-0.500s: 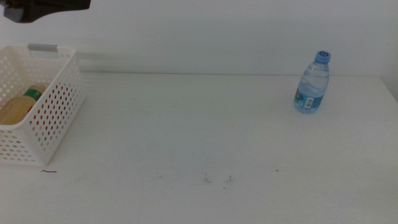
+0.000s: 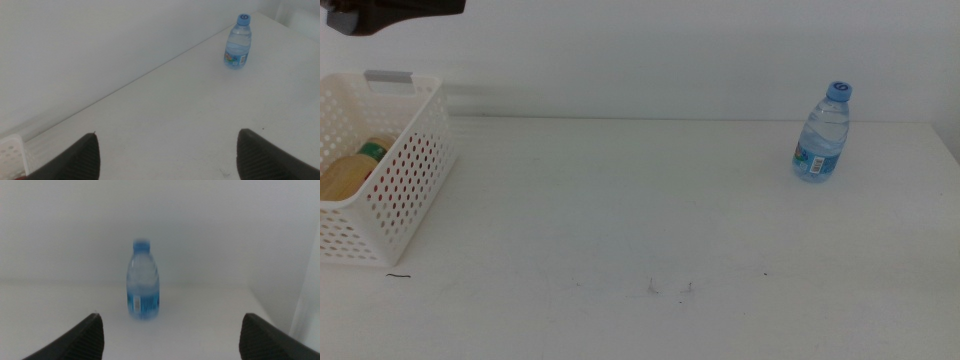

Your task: Use arms to grab the bottles and put them into the dustbin to the left of the table.

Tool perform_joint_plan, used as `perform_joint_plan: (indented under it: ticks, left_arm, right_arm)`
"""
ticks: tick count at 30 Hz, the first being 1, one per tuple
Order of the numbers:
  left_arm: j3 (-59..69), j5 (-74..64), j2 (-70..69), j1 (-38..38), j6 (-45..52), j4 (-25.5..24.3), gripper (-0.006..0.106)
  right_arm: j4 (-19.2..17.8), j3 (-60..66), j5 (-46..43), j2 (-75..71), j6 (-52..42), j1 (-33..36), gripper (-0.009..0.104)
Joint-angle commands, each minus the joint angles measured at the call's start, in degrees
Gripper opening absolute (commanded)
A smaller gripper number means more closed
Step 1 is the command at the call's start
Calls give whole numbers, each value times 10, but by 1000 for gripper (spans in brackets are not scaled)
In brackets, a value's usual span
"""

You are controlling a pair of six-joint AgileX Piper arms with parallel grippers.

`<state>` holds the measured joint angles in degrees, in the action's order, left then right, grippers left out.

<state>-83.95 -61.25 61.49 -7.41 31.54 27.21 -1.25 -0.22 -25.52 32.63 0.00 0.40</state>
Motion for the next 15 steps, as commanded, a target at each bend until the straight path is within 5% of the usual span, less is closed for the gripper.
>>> perform_joint_plan:
  ticks: [1,5,15]
  left_arm:
    - [0,7,-1,-1,-1,7,93]
    - [0,6,-1,-1,-1,-2,93]
    - [0,7,-1,-1,-1,-4,93]
  right_arm:
    - [-31,-14,-79,117,-5,-4,93]
    - [-95,-72,-167,296,6,-4,93]
    - [-97,-167,-427,588,6,-4,93]
